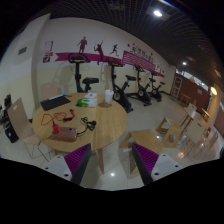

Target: Unplug charger

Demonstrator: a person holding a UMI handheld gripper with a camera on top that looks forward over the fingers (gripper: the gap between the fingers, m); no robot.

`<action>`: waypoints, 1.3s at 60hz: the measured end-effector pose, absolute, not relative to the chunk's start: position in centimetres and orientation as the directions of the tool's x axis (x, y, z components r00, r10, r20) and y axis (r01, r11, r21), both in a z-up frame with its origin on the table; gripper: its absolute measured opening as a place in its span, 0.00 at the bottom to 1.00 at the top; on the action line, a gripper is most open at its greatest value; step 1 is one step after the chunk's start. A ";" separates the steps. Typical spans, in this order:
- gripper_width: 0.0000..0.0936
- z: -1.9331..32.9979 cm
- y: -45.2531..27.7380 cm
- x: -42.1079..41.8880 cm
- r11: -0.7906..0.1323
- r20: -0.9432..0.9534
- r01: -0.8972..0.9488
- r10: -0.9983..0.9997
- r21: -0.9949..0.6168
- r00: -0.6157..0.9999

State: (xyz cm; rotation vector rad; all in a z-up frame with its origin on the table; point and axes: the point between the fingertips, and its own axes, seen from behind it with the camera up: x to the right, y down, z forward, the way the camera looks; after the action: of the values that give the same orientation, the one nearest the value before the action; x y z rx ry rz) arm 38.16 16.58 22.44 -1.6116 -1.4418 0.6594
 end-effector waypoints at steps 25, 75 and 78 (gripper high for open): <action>0.92 17.8 4.3 34.6 0.107 0.110 0.530 0.994 -0.841 -0.026; 0.92 4.4 -10.2 12.6 0.052 0.039 0.393 0.998 -0.918 -0.039; 0.92 4.1 -10.3 11.7 0.034 0.026 0.381 0.999 -0.924 -0.028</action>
State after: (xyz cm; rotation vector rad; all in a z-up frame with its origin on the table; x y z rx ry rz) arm 11.68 -10.29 4.11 -1.4558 -1.5231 0.9920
